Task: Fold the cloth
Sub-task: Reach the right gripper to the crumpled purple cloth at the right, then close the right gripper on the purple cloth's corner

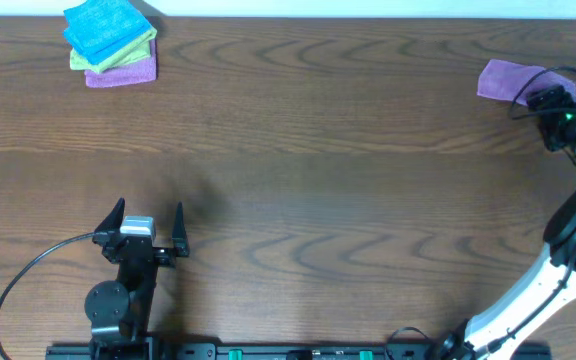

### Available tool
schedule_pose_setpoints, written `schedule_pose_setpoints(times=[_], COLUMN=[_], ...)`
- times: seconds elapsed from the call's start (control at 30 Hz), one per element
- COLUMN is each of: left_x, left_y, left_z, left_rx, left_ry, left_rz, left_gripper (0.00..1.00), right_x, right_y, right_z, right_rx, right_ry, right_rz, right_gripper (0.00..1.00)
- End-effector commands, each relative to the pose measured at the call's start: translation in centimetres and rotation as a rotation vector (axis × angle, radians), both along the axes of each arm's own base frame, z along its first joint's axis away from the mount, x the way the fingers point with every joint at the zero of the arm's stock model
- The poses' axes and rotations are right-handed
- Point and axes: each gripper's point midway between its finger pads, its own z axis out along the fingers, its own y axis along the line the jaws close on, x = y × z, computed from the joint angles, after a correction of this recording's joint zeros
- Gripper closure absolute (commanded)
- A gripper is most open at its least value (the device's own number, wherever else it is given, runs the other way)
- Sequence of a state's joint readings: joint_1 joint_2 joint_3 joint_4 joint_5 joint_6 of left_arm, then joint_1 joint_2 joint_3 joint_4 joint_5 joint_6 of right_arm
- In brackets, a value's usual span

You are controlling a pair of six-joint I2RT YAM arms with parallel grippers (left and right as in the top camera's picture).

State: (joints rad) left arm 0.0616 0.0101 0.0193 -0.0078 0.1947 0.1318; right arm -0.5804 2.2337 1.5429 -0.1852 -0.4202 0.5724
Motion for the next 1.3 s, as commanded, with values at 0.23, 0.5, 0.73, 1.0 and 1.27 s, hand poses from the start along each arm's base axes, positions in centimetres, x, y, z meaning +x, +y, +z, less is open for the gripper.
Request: schedule_pose_setpoints(times=[0.23,0.5,0.73,1.0,1.27], left_x=[-0.1,-0.1,-0.1,-0.1,-0.1], left_y=[-0.2,-0.2,-0.2,-0.2,-0.2], left_z=[-1.7,-1.7,-1.7,-1.7,-1.7], left_rx=[0.003,0.003,0.003,0.003,0.003], left_ry=[0.055,0.055,0.055,0.055,0.055], left_rz=[-0.009,-0.009,-0.009,-0.009,-0.009], left_gripper=[0.05,0.05,0.05,0.05,0.05], right_x=[1.7,2.6,2.8,2.9,4.0], right_y=[-0.3,-0.7,-0.3,-0.4,1.6], right_z=[1.7,1.6,-0.2,0.0,2.2], right_rx=[0.002,0.019,0.082,0.081,0.165], right_ry=[-0.091,-0.128,-0.124,-0.133,-0.212], right_rz=[-0.004,-0.037,-0.054,-0.057,0.055], right_gripper=[0.24,0.3,0.36,0.99,0.98])
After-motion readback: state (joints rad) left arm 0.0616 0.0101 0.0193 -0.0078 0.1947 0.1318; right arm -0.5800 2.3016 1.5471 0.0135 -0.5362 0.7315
